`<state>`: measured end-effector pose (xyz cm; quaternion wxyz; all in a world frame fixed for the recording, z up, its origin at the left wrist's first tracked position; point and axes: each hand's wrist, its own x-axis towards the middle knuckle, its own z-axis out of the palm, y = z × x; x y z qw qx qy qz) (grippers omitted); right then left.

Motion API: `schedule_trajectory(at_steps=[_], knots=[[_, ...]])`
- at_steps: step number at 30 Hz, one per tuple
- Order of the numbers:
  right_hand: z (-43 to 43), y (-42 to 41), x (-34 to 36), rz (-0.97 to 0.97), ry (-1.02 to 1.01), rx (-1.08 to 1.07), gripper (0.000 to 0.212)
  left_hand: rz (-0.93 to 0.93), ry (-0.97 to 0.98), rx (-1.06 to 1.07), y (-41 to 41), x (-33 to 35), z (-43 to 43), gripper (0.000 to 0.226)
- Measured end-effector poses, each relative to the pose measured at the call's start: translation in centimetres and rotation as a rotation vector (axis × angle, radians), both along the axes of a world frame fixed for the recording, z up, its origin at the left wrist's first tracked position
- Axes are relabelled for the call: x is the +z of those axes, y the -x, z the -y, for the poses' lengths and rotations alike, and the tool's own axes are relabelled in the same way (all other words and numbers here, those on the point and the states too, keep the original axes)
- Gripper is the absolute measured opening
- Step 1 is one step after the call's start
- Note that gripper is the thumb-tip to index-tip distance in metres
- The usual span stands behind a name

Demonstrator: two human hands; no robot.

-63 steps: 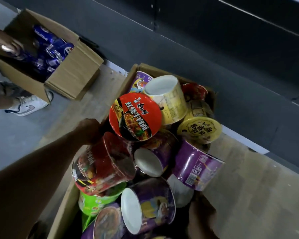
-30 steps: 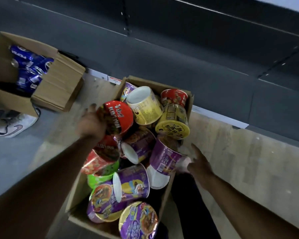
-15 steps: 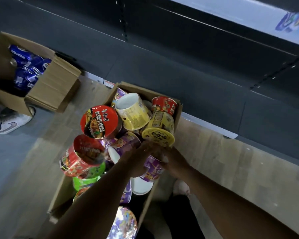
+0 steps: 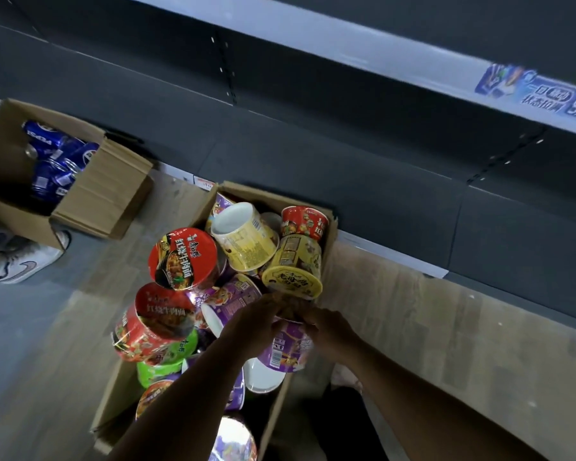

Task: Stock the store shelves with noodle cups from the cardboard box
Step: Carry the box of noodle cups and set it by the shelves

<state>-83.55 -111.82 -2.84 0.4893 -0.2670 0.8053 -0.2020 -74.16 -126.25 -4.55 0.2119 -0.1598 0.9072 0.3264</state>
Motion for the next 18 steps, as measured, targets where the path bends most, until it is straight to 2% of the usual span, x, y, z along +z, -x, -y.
schedule_trajectory(at_steps=[4, 8, 11, 15, 18], knots=[[0.3, 0.9, 4.6, -0.012, 0.048, 0.040, 0.035, 0.002, 0.010, 0.006, -0.2, 4.3, 0.5, 0.035], [0.8, 2.1, 10.2, 0.026, 0.049, 0.051, 0.026, 0.030, -0.006, 0.018, -0.1, 10.4, 1.5, 0.039], [1.2, 3.3, 14.8, 0.047, 0.090, 0.010, 0.027, -0.022, -0.045, 0.022, 0.4, 15.1, 2.8, 0.039], [1.7, 5.4, 21.4, 0.059, 0.199, -0.094, 0.032, -0.038, -0.324, 0.238, 1.7, 22.8, 4.4, 0.024], [1.9, 6.9, 26.2, 0.059, 0.299, -0.200, 0.029, -0.155, -0.469, 0.406, 3.2, 28.8, 4.7, 0.021]])
